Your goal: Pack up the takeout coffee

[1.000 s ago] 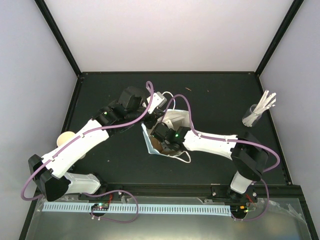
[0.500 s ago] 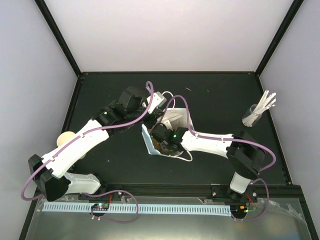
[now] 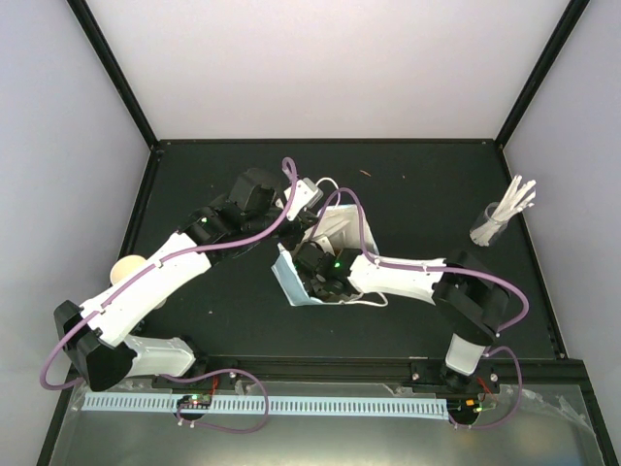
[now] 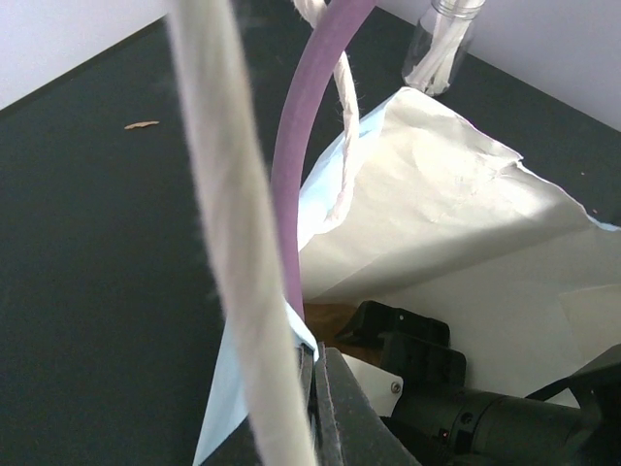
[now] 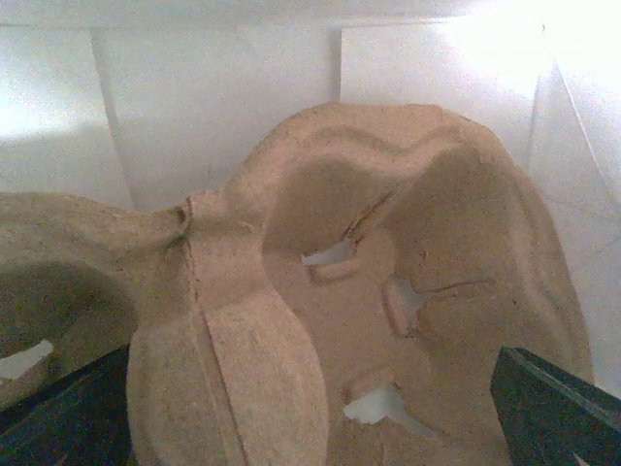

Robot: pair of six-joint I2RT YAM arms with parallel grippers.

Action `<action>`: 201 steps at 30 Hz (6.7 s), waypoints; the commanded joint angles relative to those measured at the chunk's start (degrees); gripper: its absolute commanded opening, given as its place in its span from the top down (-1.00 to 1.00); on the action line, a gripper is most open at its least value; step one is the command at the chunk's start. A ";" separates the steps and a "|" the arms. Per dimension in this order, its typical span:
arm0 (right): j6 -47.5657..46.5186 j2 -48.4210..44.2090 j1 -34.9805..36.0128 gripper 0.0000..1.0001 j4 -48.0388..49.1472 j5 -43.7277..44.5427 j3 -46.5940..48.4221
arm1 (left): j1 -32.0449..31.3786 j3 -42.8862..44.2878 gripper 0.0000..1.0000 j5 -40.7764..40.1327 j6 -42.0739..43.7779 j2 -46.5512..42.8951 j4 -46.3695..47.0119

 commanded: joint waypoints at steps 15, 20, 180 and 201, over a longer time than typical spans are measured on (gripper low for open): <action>-4.79 -12.29 0.83 -1.00 -7.77 0.18 -1.15 | -1.72 1.54 0.97 4.98 0.76 -2.37 2.65; -5.85 -15.30 0.95 -1.00 -8.12 0.33 -1.09 | -1.80 1.69 0.97 5.01 0.68 -2.28 2.48; -28.63 -8.89 16.53 0.98 6.84 16.70 -9.82 | -18.72 -7.16 0.97 5.11 9.47 -12.13 -1.24; -26.20 1.39 12.19 0.98 4.71 16.28 -6.98 | -19.99 -4.03 0.97 5.19 6.37 -11.82 -4.20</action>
